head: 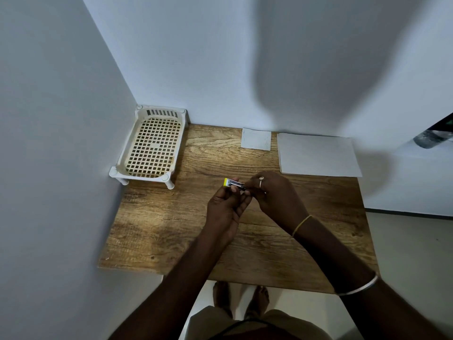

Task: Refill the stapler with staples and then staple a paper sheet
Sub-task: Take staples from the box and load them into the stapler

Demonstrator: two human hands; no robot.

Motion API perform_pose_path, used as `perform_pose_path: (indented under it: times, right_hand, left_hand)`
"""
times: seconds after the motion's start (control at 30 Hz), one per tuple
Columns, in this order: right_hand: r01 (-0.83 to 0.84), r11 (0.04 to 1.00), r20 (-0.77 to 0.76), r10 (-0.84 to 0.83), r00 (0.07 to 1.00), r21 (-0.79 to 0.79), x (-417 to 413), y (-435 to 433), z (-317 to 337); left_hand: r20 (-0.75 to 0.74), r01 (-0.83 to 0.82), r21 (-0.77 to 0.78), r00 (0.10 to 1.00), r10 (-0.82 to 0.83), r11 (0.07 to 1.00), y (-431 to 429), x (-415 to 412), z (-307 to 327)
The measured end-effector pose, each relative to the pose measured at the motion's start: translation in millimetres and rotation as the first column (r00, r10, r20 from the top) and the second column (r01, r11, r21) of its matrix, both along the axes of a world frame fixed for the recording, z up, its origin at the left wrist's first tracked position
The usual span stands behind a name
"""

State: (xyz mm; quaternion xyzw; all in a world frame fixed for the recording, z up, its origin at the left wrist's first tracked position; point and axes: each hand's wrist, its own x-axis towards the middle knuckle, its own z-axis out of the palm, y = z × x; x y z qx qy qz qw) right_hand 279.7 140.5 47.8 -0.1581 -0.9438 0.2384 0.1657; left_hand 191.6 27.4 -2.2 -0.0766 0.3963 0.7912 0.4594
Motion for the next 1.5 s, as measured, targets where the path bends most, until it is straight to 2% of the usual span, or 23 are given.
perform_pose_path:
  times: [0.13,0.27,0.33,0.4,0.57,0.77,0.87,1.13,1.27,1.5]
  right_hand:
    - [0.054,0.998,-0.015,-0.055,0.998,-0.042,3,0,1]
    - [0.022,0.981,0.097,-0.041,0.994,0.191,9,1,4]
    - [-0.029,0.939,0.165,-0.030,0.986,0.342,9,2,5]
    - [-0.052,0.906,0.223,-0.047,0.974,0.420,7,1,7]
    - [0.028,0.958,0.227,-0.096,0.969,0.284,2,-2,8]
    - [0.027,0.977,0.205,-0.071,0.976,0.209,-6,-14,6]
    - [0.082,0.994,0.163,-0.093,0.982,0.074,-6,-13,7]
    - [0.274,0.935,-0.013,-0.284,0.959,-0.225,14,-3,3]
    - [0.224,0.954,-0.026,-0.234,0.972,-0.198,8,-3,3]
    - [0.113,0.992,0.074,-0.109,0.991,-0.051,-8,0,0]
  left_hand:
    - [0.028,-0.025,0.016,0.999,0.025,1.000,0,-1,-1]
    - [0.033,-0.031,0.024,0.999,0.031,0.999,-1,-2,-4]
    - [0.038,-0.028,0.018,0.999,0.027,0.999,-1,-2,-6]
    - [0.038,-0.024,0.014,0.999,0.023,1.000,-1,-1,-6]
    - [0.046,-0.030,0.002,0.999,0.030,1.000,-1,1,-6]
    - [0.040,-0.011,0.030,0.999,0.010,0.999,-1,5,-7]
    - [0.045,-0.016,0.036,0.999,0.014,0.999,0,4,-7]
    - [0.054,-0.030,-0.002,0.998,0.031,1.000,1,-3,-4]
    - [0.051,-0.020,0.002,0.998,0.020,1.000,4,-2,-1]
    - [0.069,-0.041,0.006,0.997,0.041,0.999,6,-2,0]
